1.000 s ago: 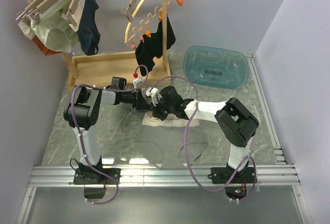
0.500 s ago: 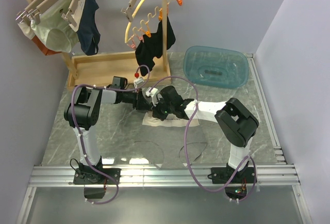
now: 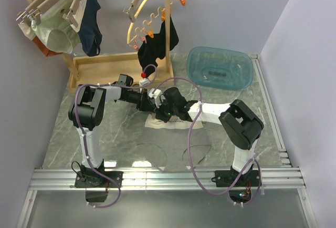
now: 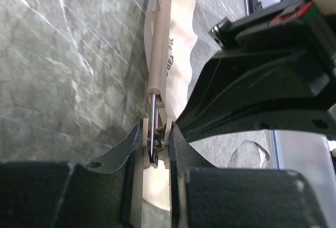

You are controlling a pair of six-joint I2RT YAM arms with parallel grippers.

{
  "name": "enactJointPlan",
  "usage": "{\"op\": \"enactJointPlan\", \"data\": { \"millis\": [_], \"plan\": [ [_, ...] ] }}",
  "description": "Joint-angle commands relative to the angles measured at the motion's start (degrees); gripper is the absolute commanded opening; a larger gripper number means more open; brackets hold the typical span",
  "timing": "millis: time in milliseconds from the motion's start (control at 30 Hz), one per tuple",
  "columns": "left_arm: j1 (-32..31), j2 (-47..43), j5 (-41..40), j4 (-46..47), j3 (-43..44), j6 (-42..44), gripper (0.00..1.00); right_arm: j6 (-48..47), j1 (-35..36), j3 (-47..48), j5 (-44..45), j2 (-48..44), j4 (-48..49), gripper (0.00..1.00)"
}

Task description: Clip the underwear to the hanger

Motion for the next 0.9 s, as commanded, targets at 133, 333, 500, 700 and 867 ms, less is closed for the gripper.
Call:
{"op": "enactJointPlan", "data": {
  "millis": [133, 333, 500, 700, 867],
  "plan": [
    [-0.34, -0.14, 2.45, -3.29, -0.20, 2.88, 0.01, -0.28, -0.87, 0.09, 1.40, -3.06, 2.50, 0.00],
    [-0.26, -2.25, -1.76, 9.10, -4.77, -8.64, 0.01, -0.19, -0.96, 0.18, 1.31, -3.14, 2.76, 0.00],
    [-0.17, -2.07, -3.00, 10.78, -5.39, -11.63, 0.00, -0.27, -0.96, -0.08, 1.22, -3.58, 2.76, 0.00],
    [0.27, -1.99, -3.44, 11.84, -5.30, -12.96, 0.01, -0.71, -1.05, -0.79, 1.40, -4.20, 2.67, 0.00],
    [0.27, -1.64, -3.44, 11.49, -4.95, -13.04, 0.01, -0.72, -1.22, -0.96, 1.49, -4.55, 2.85, 0.00]
  ]
}}
